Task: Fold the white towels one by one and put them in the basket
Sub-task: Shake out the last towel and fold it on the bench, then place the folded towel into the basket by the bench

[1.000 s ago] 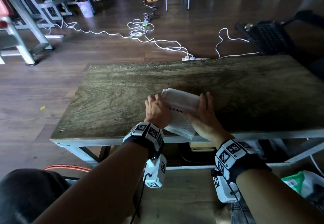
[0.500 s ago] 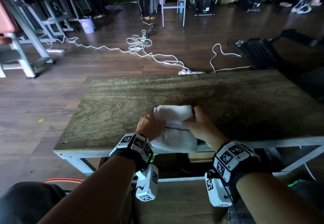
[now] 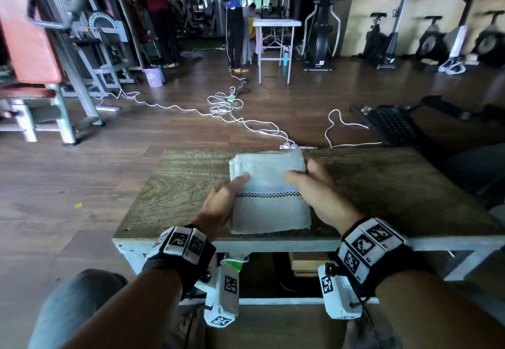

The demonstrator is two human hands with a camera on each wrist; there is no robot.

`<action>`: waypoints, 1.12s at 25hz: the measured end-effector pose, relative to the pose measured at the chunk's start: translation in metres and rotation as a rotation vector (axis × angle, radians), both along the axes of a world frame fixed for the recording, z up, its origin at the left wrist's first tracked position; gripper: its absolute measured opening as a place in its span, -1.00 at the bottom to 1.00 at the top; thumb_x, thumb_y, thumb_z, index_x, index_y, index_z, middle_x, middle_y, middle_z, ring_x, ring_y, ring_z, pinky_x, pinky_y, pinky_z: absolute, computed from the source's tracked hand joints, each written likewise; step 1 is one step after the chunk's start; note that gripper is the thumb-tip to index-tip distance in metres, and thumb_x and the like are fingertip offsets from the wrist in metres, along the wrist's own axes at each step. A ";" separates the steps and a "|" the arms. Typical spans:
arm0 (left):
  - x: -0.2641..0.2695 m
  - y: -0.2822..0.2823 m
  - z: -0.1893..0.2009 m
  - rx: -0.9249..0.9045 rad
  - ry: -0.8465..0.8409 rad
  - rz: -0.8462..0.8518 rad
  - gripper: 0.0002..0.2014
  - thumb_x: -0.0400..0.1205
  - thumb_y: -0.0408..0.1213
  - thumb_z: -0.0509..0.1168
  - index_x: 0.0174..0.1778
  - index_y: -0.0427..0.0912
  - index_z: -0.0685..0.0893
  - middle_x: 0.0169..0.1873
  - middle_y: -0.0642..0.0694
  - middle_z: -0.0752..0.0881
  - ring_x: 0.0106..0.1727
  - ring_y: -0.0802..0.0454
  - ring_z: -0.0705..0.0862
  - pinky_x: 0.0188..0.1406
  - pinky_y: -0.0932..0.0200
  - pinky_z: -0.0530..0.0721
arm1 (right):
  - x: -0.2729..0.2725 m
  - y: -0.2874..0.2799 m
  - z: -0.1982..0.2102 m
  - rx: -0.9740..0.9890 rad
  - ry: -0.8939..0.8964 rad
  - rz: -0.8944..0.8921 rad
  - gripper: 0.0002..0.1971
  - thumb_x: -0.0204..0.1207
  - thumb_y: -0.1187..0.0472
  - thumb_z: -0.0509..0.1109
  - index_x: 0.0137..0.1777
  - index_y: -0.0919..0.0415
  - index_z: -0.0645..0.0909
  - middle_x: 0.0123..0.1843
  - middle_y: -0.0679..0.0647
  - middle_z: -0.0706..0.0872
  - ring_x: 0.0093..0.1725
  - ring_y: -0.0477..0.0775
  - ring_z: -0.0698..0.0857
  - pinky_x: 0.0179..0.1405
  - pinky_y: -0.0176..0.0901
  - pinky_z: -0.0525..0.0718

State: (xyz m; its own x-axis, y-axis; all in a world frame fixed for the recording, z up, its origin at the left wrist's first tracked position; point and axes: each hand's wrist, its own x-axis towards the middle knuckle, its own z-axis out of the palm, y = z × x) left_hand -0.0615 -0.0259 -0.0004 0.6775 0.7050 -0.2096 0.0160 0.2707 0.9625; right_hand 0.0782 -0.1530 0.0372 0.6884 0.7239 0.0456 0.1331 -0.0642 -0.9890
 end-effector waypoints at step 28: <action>-0.385 0.060 -0.157 -0.174 0.457 0.537 -0.66 0.75 -0.18 0.25 0.22 -0.43 0.63 0.07 -0.46 0.77 0.06 -0.37 0.79 0.14 -0.28 0.75 | -0.271 0.234 -0.178 -0.249 -0.474 1.025 -0.58 0.44 0.19 0.61 -0.05 -0.09 0.35 -0.19 -0.05 0.67 -0.26 0.05 0.73 -0.22 0.08 0.68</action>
State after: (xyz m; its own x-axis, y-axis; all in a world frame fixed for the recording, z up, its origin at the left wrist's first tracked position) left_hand -0.4469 0.0340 -0.1578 0.0651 0.8465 -0.5285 0.2282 0.5029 0.8337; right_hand -0.1924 0.0806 -0.1406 -0.2755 0.9579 -0.0806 0.5902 0.1024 -0.8007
